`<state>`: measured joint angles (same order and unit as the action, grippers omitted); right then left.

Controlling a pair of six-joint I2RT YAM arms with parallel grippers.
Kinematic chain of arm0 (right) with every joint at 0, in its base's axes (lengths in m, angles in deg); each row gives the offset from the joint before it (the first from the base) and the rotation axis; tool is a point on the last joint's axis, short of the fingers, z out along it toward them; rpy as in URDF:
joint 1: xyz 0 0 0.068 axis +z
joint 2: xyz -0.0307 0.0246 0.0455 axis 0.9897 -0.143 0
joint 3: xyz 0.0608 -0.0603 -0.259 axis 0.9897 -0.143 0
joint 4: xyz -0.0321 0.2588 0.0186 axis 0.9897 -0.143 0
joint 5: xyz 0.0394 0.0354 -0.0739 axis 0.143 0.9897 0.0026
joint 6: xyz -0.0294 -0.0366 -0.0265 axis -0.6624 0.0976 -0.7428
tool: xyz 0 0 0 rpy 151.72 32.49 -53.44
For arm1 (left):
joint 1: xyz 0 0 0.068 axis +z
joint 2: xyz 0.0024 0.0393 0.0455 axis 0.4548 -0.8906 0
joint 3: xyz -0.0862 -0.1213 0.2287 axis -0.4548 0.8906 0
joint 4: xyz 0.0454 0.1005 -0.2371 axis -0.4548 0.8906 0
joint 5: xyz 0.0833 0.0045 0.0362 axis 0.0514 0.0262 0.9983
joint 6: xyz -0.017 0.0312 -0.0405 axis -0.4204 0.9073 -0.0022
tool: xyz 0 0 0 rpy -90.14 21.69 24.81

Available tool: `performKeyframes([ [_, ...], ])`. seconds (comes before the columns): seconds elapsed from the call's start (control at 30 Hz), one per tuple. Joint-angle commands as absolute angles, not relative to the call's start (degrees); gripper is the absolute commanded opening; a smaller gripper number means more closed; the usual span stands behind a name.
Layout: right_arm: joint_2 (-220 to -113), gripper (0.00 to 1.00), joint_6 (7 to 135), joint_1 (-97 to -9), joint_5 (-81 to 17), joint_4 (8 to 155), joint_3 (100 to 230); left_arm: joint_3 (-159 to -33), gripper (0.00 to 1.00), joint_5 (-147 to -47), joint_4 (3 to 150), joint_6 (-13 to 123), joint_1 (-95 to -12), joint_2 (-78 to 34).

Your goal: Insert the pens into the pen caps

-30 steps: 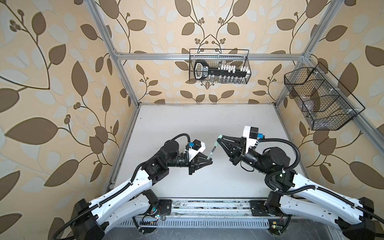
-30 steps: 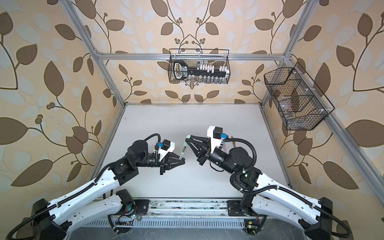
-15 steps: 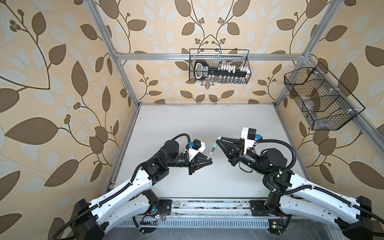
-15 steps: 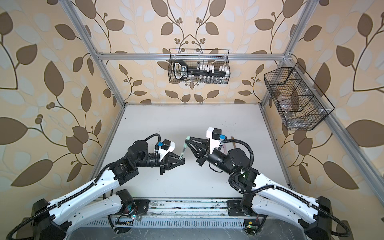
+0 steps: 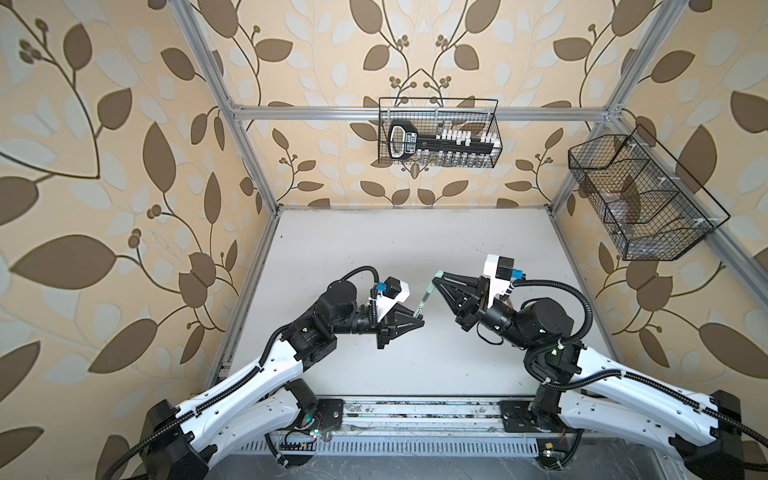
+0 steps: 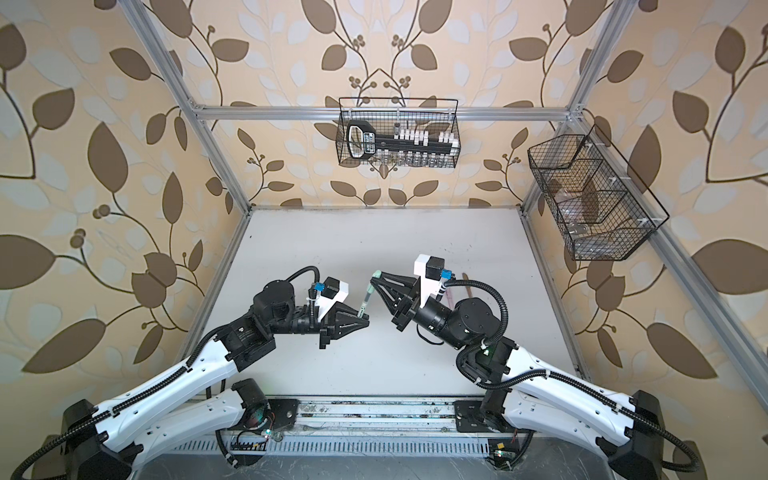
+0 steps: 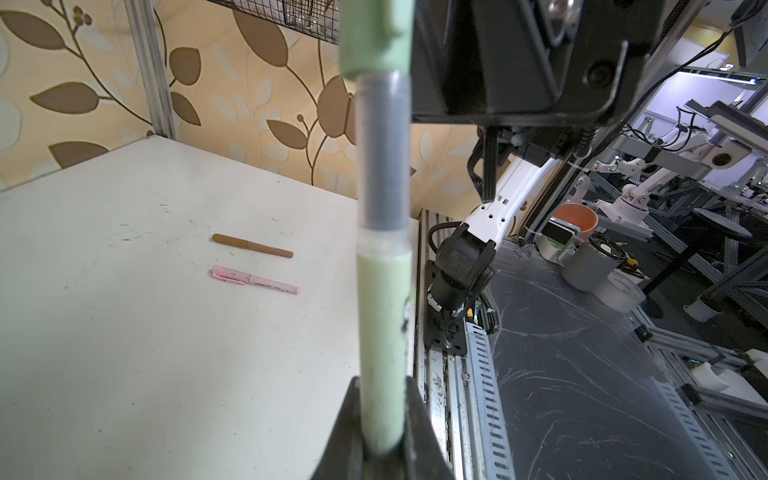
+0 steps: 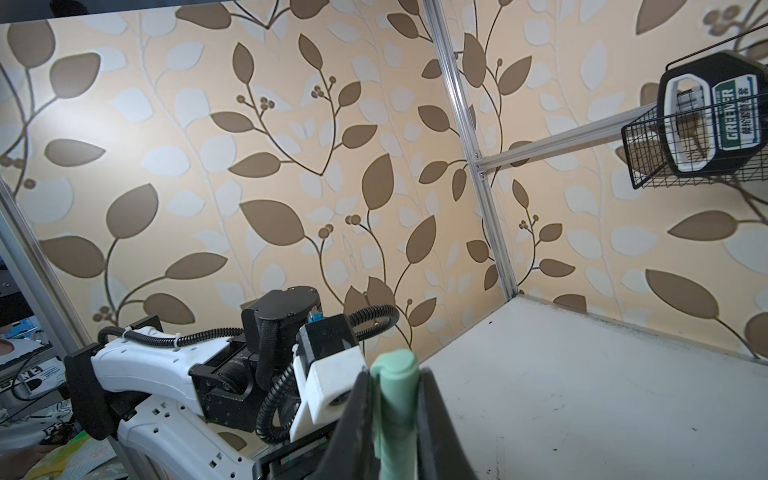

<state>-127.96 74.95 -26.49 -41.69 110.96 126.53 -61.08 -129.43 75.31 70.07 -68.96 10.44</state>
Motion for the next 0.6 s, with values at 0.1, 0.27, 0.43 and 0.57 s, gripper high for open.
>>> performKeyframes([
  [0.1,-129.3,0.15,73.1,-26.4,-43.4,109.4,126.7,-64.7,0.00,-131.7,71.2,70.6,-68.7,11.4],
  [0.27,-130.5,0.15,72.1,-26.6,-43.0,108.4,128.2,-64.8,0.00,-131.9,71.3,70.7,-68.7,11.1],
  [0.43,-130.0,0.15,73.1,-26.5,-42.3,108.1,127.9,-64.7,0.00,-130.8,72.0,71.0,-68.7,11.6],
  [0.57,-127.8,0.15,73.7,-26.4,-42.9,108.5,126.6,-64.7,0.00,-129.6,73.0,71.4,-68.7,12.3],
])
